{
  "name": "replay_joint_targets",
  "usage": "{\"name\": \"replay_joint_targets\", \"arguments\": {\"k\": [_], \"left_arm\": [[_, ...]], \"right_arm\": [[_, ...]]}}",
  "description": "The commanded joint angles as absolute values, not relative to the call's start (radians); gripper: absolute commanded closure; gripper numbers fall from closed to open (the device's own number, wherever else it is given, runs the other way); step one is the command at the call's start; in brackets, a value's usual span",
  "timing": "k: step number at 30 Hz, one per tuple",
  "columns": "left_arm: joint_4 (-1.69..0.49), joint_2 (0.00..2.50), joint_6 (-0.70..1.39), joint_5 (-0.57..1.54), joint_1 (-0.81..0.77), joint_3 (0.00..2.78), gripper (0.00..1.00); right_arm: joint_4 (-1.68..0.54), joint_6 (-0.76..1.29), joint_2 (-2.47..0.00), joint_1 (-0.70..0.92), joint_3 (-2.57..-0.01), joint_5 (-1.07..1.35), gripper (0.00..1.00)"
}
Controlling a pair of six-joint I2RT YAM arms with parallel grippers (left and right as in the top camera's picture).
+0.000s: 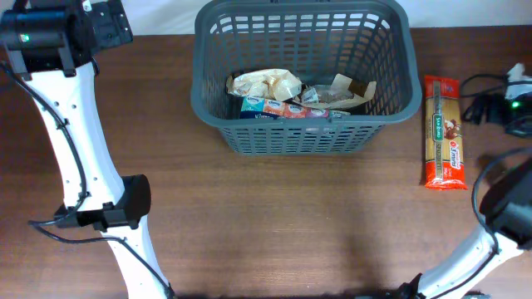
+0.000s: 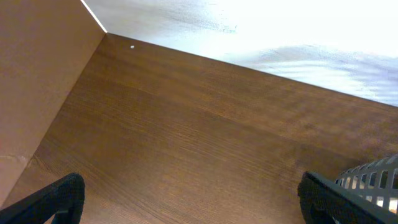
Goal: Pack container
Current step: 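Reach the right gripper to the spaghetti packet and grasp it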
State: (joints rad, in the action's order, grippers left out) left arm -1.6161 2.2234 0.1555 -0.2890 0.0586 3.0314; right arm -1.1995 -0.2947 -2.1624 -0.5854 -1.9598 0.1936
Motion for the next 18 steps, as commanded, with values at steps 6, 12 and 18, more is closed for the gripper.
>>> {"name": "replay_joint_targets", "arguments": {"k": [6, 12, 18], "left_arm": [[-1.617, 2.231, 0.168, -0.300, 0.060, 3.029, 0.01], [-1.617, 2.231, 0.168, -0.300, 0.060, 3.029, 0.01], [-1.617, 2.231, 0.168, -0.300, 0.060, 3.029, 0.01]], "right_arm": [[-1.122, -0.267, -2.253, -0.380, -1.962, -0.027, 0.01], [-1.115, -0.219, -2.253, -0.356, -1.958, -0.132, 0.01], [-1.086, -0.189, -2.255, -0.388, -1.903, -0.105, 0.01]]}}
